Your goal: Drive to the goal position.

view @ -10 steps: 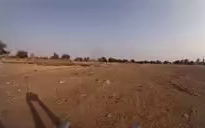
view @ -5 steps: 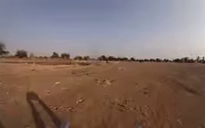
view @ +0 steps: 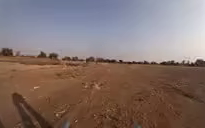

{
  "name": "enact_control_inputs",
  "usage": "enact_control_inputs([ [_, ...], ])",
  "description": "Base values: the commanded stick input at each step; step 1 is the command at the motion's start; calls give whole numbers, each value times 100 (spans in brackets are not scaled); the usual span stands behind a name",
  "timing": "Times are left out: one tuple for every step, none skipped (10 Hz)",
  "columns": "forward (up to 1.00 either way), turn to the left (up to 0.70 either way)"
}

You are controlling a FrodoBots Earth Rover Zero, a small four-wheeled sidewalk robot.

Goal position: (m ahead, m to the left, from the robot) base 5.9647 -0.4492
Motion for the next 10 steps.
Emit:
enact_control_inputs([
  [70, 0],
  [70, 0],
  [70, 0],
  [70, 0],
  [70, 0],
  [70, 0],
  [70, 0],
  [70, 0],
  [70, -3],
  [70, -17],
])
